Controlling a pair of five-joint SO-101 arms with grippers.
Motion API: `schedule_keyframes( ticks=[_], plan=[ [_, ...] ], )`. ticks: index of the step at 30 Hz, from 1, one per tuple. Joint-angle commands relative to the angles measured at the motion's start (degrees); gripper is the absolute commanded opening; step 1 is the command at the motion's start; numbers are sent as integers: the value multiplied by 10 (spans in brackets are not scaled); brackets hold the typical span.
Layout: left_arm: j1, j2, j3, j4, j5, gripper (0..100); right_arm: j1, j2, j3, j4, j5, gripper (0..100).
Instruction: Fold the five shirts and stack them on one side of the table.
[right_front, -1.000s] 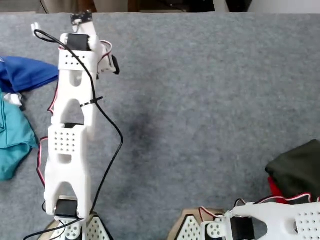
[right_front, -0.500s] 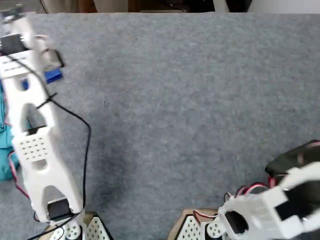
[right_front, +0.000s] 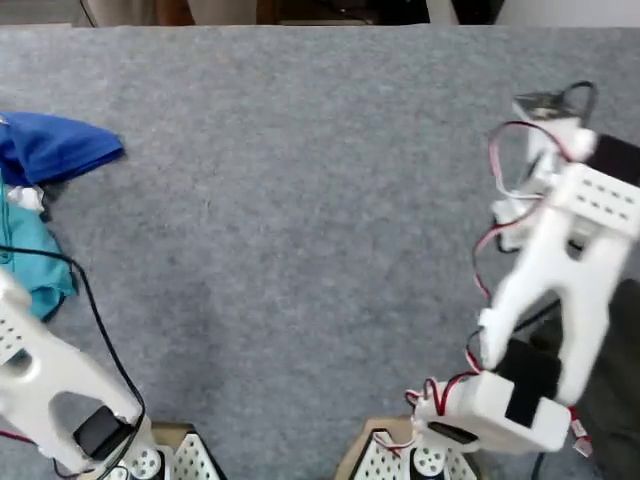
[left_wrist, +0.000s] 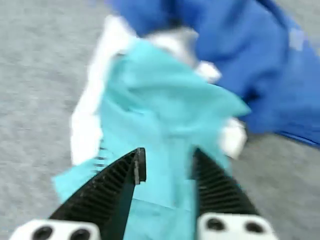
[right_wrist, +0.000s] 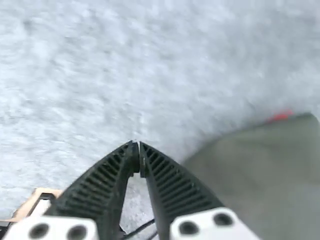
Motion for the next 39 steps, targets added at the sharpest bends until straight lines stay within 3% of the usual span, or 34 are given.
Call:
schedule_keyframes(
  ticks=[1, 5, 9, 14, 21, 26, 30, 33, 39],
  plan=[
    [-32, 44, 0, -33, -38, 44, -56, 7, -2, 8, -15, 5],
    [-43, 127, 11, -47, -34, 100, -82, 10, -1, 8, -14, 5],
    [-47, 163, -8, -45, 16, 164, -83, 10, 0, 8, -13, 5],
    [-45, 175, -53, -40, 8, 9, -83, 10, 0, 8, -13, 5],
    [-23, 174, -211, 40, 33, 20, -81, 10, 0, 8, -13, 5],
    [4, 138, -206, 41, 62, 19, -80, 10, 0, 8, -12, 5],
    [77, 61, -101, 41, 72, 19, -80, 10, 0, 8, -12, 5],
    [156, -17, 25, 41, 119, 19, -80, 10, 0, 8, -14, 5],
    [389, -179, 302, 30, 200, 20, -76, 10, 0, 8, -14, 5]
  ],
)
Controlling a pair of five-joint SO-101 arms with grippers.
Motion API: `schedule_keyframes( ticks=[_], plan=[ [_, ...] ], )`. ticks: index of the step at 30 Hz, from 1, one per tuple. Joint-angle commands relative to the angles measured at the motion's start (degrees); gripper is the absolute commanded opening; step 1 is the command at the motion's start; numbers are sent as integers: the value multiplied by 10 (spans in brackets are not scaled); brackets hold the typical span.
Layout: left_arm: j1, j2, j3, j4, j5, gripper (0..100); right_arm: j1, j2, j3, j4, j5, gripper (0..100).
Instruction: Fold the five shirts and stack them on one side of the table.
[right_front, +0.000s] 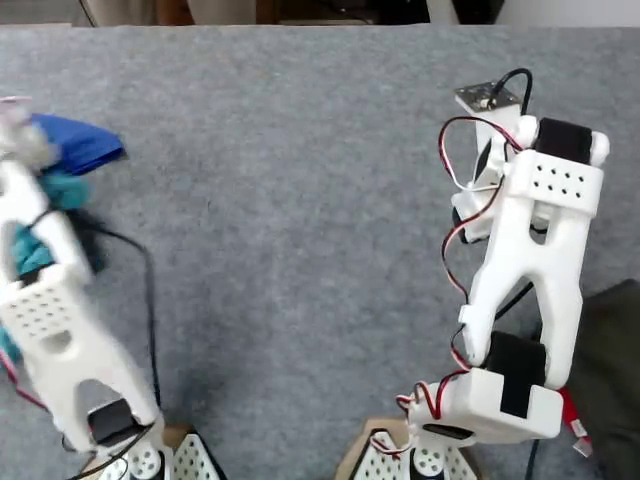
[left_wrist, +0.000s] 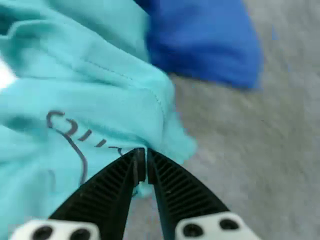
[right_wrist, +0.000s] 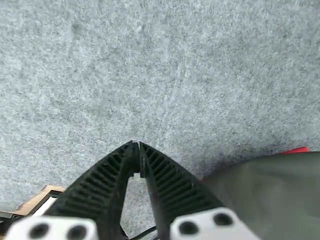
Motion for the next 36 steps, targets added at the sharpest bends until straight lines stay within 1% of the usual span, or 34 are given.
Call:
schedule_keyframes(
  ticks=[1, 4, 7, 8, 10, 12, 13, 15, 16, 17, 19, 21, 23, 27, 29, 31, 34, 36],
  plan=[
    [161, -109, 158, -15, 43, 20, 1, 0, 0, 8, -4, 5],
    [274, -126, 246, -61, 55, 20, 24, 0, 0, 8, -4, 5],
    [361, -134, 298, -81, 50, 20, 47, -1, 0, 8, -3, 5],
    [385, -134, 305, -83, 46, 20, 54, -2, 0, 8, 0, 5],
    [431, -134, 310, -78, 14, 21, 61, -2, 0, 8, 11, 5],
    [469, -134, 305, -55, -24, 26, 62, -2, -2, 8, 14, 5],
    [484, -134, 302, -36, -34, 46, 61, -2, -3, 8, 14, 5],
    [490, -134, 288, -4, -23, 105, 57, -1, -5, 7, 14, 5],
    [479, -134, 281, 4, -4, 130, 51, 0, -8, 6, 14, 5],
    [459, -135, 276, 4, 19, 149, 44, 0, -14, 5, 14, 5],
    [396, -148, 266, 4, 61, 167, 24, 0, -25, 4, 14, 5],
    [316, -168, 263, 4, 72, 171, -9, 0, -41, 4, 25, 5],
    [220, -188, 265, 4, 71, 171, -53, 0, -52, 4, 44, 5],
    [18, -197, 269, 4, 69, 171, -140, 0, -71, -7, 46, 5],
    [-63, -189, 284, 4, 43, 168, -173, 0, -72, -23, 46, 5],
    [-129, -184, 308, 4, 6, 167, -201, 1, -69, -40, 46, 5],
    [-218, -181, 347, 4, -32, 167, -232, 19, -73, -50, 46, 5],
    [-272, -179, 373, 3, -50, 167, -240, 39, -73, -57, 37, 5]
  ],
)
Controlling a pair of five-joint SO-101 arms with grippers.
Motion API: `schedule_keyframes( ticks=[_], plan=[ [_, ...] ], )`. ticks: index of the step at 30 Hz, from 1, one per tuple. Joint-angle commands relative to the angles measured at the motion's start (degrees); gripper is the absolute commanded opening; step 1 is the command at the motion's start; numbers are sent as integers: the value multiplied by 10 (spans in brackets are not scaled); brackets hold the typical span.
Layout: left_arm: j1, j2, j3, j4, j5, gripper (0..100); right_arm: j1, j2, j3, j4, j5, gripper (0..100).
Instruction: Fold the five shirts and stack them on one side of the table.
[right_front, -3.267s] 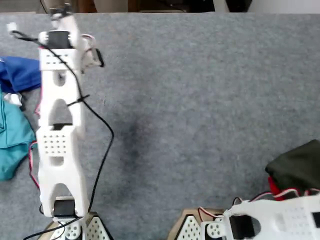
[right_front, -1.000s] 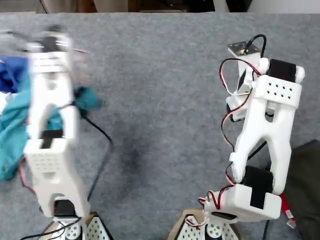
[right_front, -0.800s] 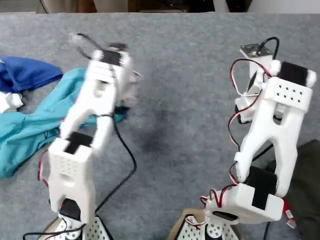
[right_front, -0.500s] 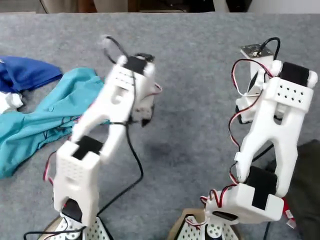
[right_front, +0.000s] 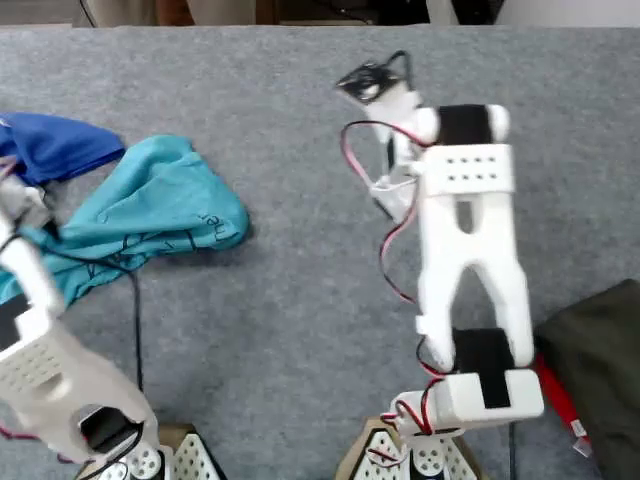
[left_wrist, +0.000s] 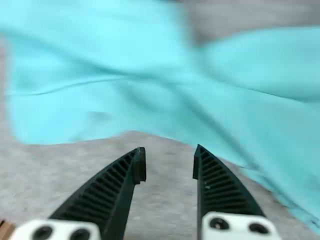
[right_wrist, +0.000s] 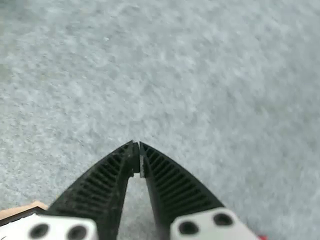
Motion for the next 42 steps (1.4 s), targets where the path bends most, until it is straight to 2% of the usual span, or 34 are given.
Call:
schedule_keyframes(
  ticks=[1, 4, 7, 12, 16, 20, 24, 29, 37, 39, 42],
  plan=[
    [-100, -13, 38, 4, -37, 167, -19, 24, -28, -15, -16, 5],
    [-151, -14, 95, -41, -60, 167, -19, 54, -28, -18, -24, 5],
    [-169, -14, 159, -140, -60, 167, -20, 73, -28, -21, -24, 5],
    [-161, -13, 257, -313, -58, 167, -17, 74, -28, -43, -40, 5],
    [-129, -13, 307, -375, -58, 158, -17, 74, -28, -43, -45, 5],
    [-69, -18, 309, -371, -58, 19, -17, 74, -28, -43, -45, 5],
    [27, -19, 282, -333, -58, 17, -16, 74, -28, -41, -45, 5],
    [186, -19, 212, -270, -57, 19, -15, 74, -28, -41, -44, 5],
    [440, -19, 134, -221, -6, 19, 57, 74, -28, -38, -41, 5],
    [478, -19, 116, -205, -5, 19, 73, 74, -28, -38, -41, 5],
    [494, -19, 97, -180, -7, 19, 87, 74, -28, -38, -40, 5]
  ],
)
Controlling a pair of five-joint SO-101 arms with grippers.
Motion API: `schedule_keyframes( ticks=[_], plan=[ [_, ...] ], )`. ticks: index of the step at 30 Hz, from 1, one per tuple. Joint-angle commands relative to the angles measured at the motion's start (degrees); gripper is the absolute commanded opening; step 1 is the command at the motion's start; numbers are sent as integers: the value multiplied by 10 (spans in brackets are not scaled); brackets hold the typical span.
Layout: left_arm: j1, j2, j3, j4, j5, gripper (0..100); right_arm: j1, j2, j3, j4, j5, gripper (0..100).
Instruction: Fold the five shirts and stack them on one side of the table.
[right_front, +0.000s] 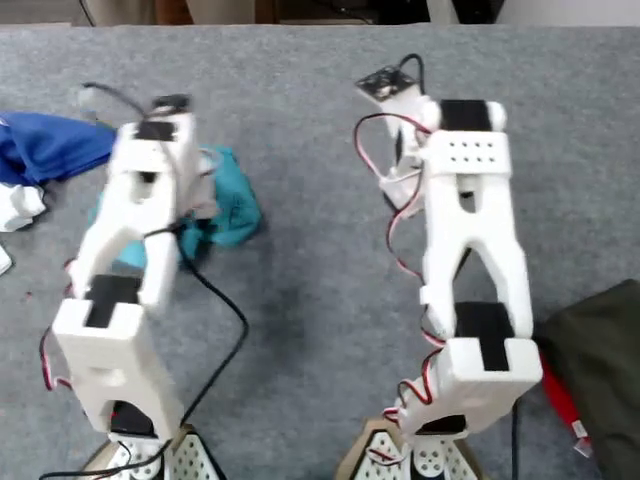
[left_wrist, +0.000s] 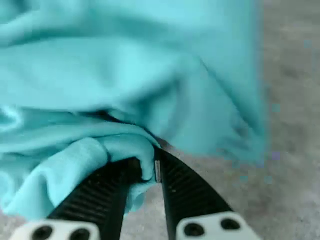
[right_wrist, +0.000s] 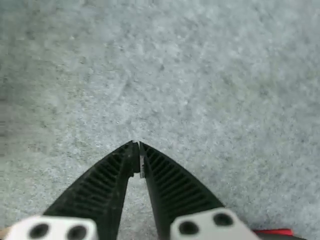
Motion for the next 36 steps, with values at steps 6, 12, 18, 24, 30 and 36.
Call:
schedule_keyframes(
  ticks=[6, 12, 18, 24, 30, 36],
  plan=[
    [-84, -11, -87, 104, 5, 26, 17, 2, -27, -7, 15, 5],
    [-260, -11, -150, 142, 6, 160, 15, 5, -27, -15, 15, 5],
    [-389, -7, -159, 157, 2, 190, -14, 4, -27, -15, 15, 5],
    [-547, -6, -158, 175, 0, 190, -148, 6, -27, -15, 84, 5],
    [-678, -6, -159, 174, -76, 189, -279, 87, -107, -47, 82, 95],
    [-767, -9, -163, 174, -120, 189, -408, 246, -312, -4, 85, 185]
  ],
)
